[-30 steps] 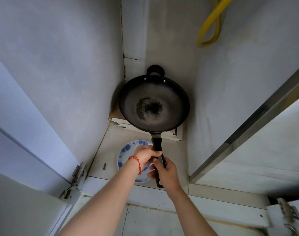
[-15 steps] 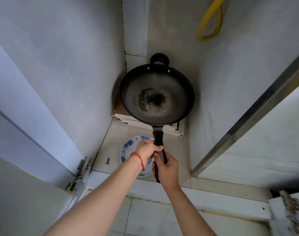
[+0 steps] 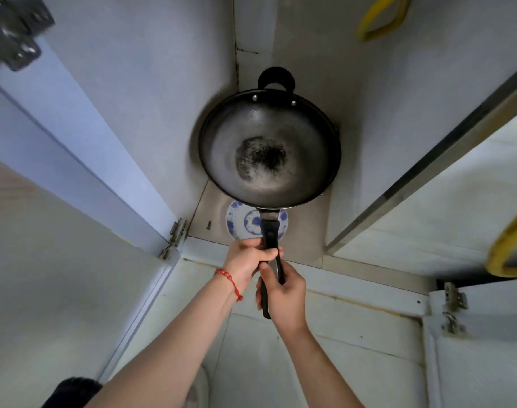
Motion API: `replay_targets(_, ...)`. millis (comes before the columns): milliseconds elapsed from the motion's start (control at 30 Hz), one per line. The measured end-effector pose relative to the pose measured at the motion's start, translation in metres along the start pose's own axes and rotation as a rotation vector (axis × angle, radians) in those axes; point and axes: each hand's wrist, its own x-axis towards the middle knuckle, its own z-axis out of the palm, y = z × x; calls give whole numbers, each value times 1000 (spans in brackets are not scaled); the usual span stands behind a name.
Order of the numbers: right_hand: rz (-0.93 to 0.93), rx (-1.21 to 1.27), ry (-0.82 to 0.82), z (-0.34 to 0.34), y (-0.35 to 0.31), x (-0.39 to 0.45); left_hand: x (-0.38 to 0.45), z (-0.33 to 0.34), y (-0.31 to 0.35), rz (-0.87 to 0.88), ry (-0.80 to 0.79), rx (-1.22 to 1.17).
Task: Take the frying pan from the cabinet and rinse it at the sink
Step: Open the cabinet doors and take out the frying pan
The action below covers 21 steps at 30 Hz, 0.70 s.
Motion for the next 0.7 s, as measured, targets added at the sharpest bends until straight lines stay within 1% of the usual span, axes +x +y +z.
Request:
replay_targets(200,133,-22,-33,-8,-36,-63,-75,2,7,-91,48,-36)
replay_targets(400,211,-61,-83,-28,-89,-130,-158,17,23,-149,90,-61)
replay_targets(533,208,-121,-93,-39,-119,-175,-217,26,39,-156,112,-57)
replay_targets(700,229,-120,-125,-49,-165,-232,-284,30,51,-120,64,-17)
